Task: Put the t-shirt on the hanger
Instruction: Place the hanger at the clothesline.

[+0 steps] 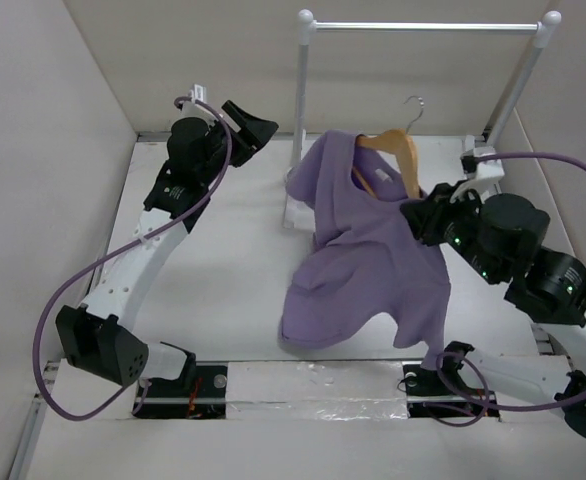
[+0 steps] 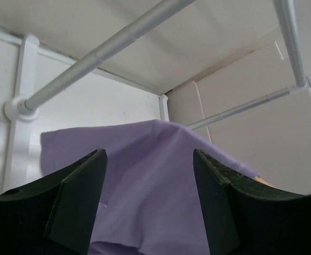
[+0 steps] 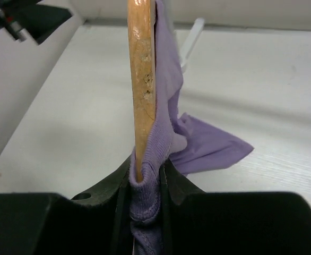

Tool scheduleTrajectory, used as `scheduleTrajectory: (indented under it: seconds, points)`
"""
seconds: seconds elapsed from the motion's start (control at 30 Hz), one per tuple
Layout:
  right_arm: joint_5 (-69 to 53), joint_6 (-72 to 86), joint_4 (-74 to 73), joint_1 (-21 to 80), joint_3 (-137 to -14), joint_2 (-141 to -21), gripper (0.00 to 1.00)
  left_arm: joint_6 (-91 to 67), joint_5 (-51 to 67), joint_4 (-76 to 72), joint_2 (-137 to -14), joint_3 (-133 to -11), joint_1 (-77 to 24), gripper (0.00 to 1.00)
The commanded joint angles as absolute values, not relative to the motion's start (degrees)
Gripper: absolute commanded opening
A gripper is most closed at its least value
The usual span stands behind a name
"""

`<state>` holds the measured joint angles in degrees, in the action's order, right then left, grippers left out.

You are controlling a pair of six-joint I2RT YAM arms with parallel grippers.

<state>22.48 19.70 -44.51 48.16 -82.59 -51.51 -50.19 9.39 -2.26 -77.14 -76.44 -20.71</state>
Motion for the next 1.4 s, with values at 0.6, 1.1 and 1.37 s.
scheduleTrajectory:
  seconds: [0.6,1.1,1.37]
  points:
    - [19.18,5.89,-18.28,6.08,-94.12,-69.77,0.0,-21.44,-1.85,12.13,-60.92,-71.3,-32.26,0.64]
    - [7.83,4.57,-19.86,-3.15,-106.69,-80.5,0.0,-21.88,-2.29,11.25,-55.46,-63.55,-33.4,0.65]
    - [4.92,5.63,-27.23,-5.19,-112.84,-89.98,0.0,-22.5,-2.72,11.07,-53.62,-61.35,-33.4,0.66]
